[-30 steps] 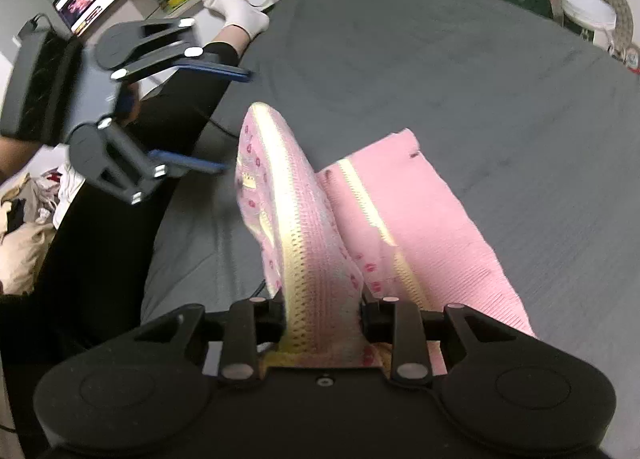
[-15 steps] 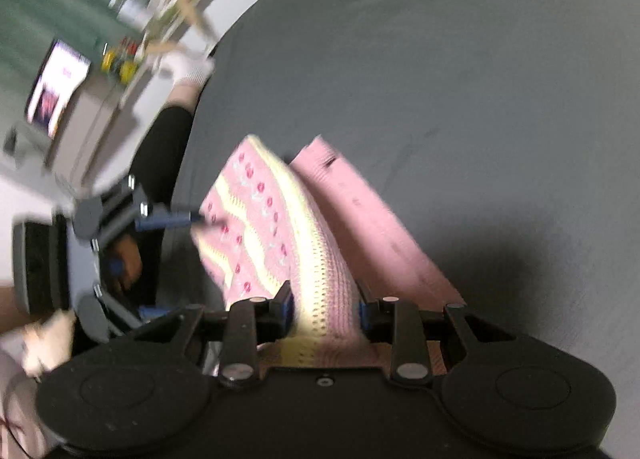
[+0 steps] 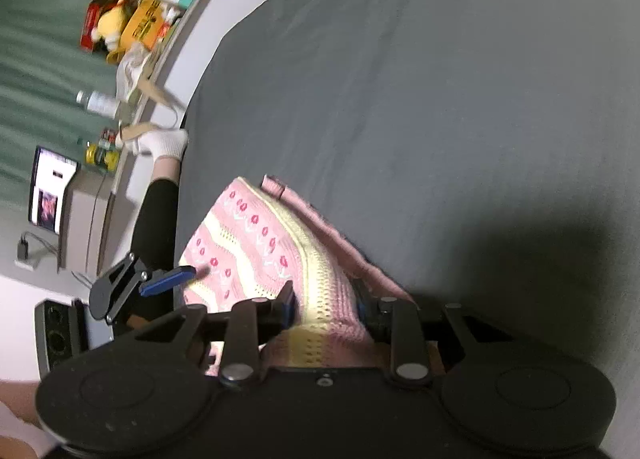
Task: Fold clothes
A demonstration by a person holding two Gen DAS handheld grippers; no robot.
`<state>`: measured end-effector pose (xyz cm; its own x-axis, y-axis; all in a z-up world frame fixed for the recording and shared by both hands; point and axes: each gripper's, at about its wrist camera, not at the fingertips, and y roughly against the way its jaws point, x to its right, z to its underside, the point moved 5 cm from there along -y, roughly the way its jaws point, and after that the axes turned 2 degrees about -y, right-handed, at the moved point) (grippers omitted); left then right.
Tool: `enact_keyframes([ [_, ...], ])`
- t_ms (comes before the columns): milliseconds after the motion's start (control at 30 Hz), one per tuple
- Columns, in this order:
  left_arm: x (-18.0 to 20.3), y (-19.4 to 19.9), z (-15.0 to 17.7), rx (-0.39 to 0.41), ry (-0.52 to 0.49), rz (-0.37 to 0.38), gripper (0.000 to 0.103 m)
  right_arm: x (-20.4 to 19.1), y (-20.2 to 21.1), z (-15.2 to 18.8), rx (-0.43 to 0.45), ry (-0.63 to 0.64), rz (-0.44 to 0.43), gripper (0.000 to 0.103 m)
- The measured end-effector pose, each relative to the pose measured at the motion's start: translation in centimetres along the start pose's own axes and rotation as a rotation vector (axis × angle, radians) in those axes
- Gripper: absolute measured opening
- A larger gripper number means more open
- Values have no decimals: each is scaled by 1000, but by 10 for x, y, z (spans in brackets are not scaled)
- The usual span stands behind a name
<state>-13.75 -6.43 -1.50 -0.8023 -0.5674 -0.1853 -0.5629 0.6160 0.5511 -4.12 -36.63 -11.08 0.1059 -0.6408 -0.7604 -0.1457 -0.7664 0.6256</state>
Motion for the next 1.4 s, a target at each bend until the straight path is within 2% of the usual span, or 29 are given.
enact_keyframes([
  [100,-6,-4,10,-45,87,10,66,7,3,3,14,-42,-18,28],
  [233,-16,-19,27,-88,216,55,72,11,7,10,71,-130,-57,47],
  [267,-19,-23,30,-92,250,67,73,9,13,12,99,-131,-40,51],
  [300,-21,-25,32,-88,276,76,73,6,20,15,130,-124,-13,55],
  [367,-21,-29,34,-86,286,76,73,-3,38,25,199,-94,56,78],
  [433,-18,-32,34,-88,276,63,74,-16,61,40,280,-40,152,89],
  [567,-12,-37,32,-93,249,24,76,-52,83,81,425,31,320,90],
  [667,-7,-39,30,-98,228,-10,76,-69,80,105,511,9,401,90],
  [733,-6,-37,27,-101,217,-31,77,-73,72,113,554,-26,423,88],
  [767,-5,-35,26,-100,218,-43,77,-74,67,114,570,-37,420,80],
  [800,-5,-34,26,-98,220,-52,77,-74,62,114,579,-45,414,63],
  [833,-4,-34,26,-95,222,-60,77,-73,58,113,586,-54,408,35],
  [867,-3,-34,26,-93,223,-69,77,-71,55,111,595,-53,412,21],
  [967,-4,-31,27,-78,241,-76,77,-62,61,105,625,-80,376,15],
  [1067,-6,-32,28,-57,260,-71,77,-28,74,101,654,-211,316,6],
  [1167,-5,-33,30,-52,264,-66,77,13,64,107,614,-383,209,6],
  [1233,-4,-33,31,-45,261,-63,77,19,61,111,617,-425,167,8],
  [1300,-4,-33,33,-40,260,-57,78,13,65,113,625,-432,132,18],
  [1333,-4,-33,33,-38,260,-56,78,6,68,114,632,-421,128,27],
  [1367,-4,-34,34,-36,259,-56,78,-2,72,115,637,-398,138,36],
  [1400,-4,-34,34,-34,259,-56,78,-14,76,117,645,-359,160,38],
])
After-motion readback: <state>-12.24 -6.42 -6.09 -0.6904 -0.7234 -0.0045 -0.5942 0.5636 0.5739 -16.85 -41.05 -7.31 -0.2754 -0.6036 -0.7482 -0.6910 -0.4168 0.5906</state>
